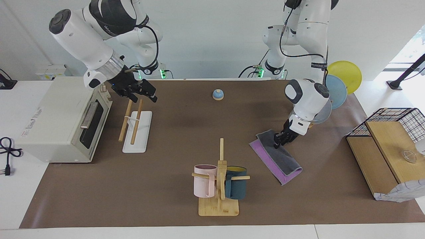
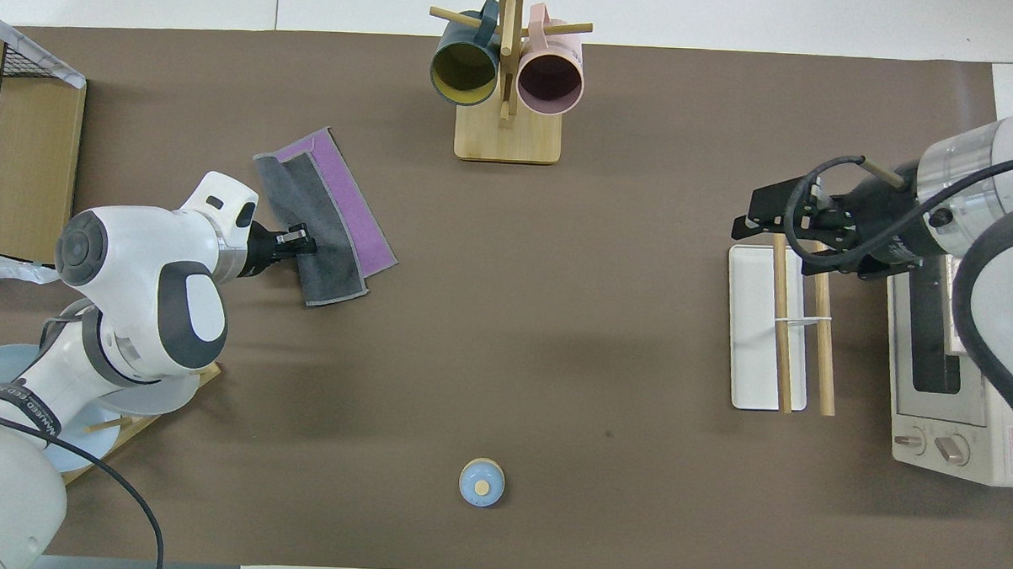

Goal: Fold towel and hang on rack
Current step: 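Raise the folded towel with the left gripper while the right gripper approaches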

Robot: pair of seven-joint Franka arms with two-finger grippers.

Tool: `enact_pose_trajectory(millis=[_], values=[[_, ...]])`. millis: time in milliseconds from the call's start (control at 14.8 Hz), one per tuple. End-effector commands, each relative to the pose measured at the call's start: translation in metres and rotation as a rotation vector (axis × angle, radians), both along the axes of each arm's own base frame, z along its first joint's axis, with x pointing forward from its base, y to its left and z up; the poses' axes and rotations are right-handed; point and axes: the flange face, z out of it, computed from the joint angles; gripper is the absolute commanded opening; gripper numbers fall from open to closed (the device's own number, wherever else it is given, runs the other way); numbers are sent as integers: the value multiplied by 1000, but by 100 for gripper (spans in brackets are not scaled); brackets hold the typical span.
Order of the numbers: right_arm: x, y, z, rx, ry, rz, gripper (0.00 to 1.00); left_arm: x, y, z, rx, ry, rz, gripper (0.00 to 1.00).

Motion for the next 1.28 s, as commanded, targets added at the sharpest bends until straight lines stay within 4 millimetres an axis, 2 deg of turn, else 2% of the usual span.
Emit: enact_pose_trajectory(millis=[0, 135, 270, 338, 405, 540, 675, 810, 878, 1013, 1148, 1215], values=[[-2, 27, -2, 117, 80, -175, 100, -5, -3, -11, -3, 17, 20, 0], [-2, 35, 0, 134, 112, -240, 100, -3, -2, -10, -8, 26, 31, 0], [-7, 64, 3, 178, 148, -272, 100, 2, -4, -3, -21, 38, 40, 0], [-6, 70, 5, 185, 148, -319, 100, 5, -4, 1, -32, 61, 59, 0], [-3, 78, 7, 200, 133, -359, 100, 11, -3, 11, -49, 87, 80, 0], [-11, 102, 5, 214, 161, -388, 100, 23, 1, 33, -73, 150, 115, 0], [-11, 106, 1, 221, 150, -408, 100, 36, 13, 60, -60, 183, 160, 0], [-18, 116, -8, 215, 155, -398, 100, 46, 11, 83, -27, 216, 221, 0], [-19, 114, -10, 217, 143, -411, 100, 49, 10, 92, -10, 231, 261, 0], [-21, 118, -9, 231, 148, -412, 100, 51, 1, 106, -12, 278, 358, 0], [-26, 134, -9, 237, 160, -422, 100, 53, -2, 124, -4, 324, 427, 0], [-24, 135, -7, 245, 147, -448, 100, 52, -2, 136, 13, 336, 486, 0]])
